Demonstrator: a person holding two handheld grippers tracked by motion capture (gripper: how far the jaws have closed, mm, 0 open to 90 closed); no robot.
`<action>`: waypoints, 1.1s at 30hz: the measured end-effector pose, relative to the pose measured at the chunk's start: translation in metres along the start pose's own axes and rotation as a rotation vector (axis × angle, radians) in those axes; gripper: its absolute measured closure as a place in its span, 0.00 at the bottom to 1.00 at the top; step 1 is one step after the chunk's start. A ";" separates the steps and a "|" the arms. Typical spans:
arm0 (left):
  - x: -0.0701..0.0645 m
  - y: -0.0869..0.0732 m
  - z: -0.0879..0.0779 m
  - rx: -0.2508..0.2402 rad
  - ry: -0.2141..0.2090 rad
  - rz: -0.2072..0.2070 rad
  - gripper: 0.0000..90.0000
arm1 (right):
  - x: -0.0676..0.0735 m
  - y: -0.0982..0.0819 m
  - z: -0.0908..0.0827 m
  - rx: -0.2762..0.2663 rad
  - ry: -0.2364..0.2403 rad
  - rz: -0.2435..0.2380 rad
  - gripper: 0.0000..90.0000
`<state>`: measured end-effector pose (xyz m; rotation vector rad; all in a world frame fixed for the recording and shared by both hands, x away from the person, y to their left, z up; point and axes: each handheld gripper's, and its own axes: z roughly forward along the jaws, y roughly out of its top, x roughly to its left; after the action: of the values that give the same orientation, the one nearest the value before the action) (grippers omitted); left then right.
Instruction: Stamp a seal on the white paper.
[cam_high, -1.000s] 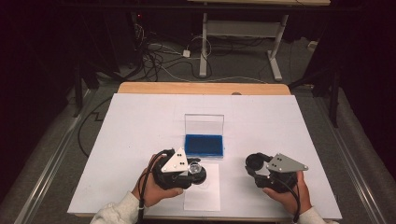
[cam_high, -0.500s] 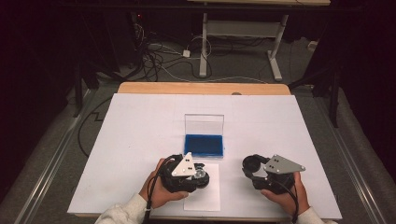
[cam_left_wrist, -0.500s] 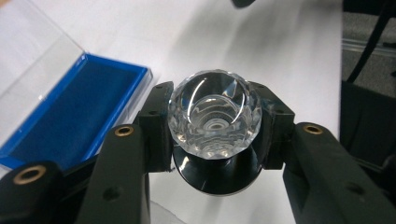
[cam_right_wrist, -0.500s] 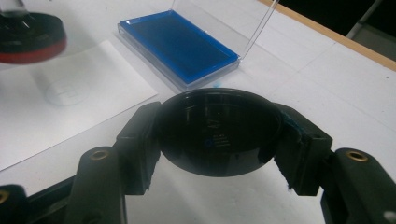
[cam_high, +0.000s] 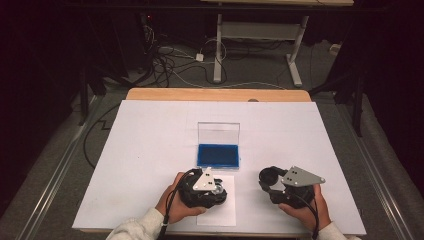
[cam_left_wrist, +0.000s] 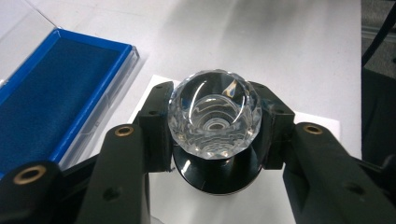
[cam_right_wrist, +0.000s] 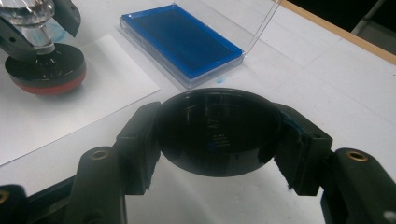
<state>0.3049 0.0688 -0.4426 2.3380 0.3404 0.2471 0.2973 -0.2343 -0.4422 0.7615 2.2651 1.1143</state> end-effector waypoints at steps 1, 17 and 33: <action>0.000 0.000 0.001 0.007 0.003 0.002 0.60 | 0.000 0.000 0.000 0.000 0.001 0.001 0.42; 0.000 -0.006 0.010 0.022 0.001 0.015 0.60 | 0.000 -0.001 0.001 0.003 0.009 -0.001 0.42; -0.001 -0.005 0.011 0.040 0.019 0.018 0.60 | 0.001 0.001 0.002 -0.004 0.030 -0.001 0.42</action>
<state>0.3056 0.0647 -0.4536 2.3809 0.3359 0.2736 0.2980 -0.2318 -0.4434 0.7462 2.2867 1.1366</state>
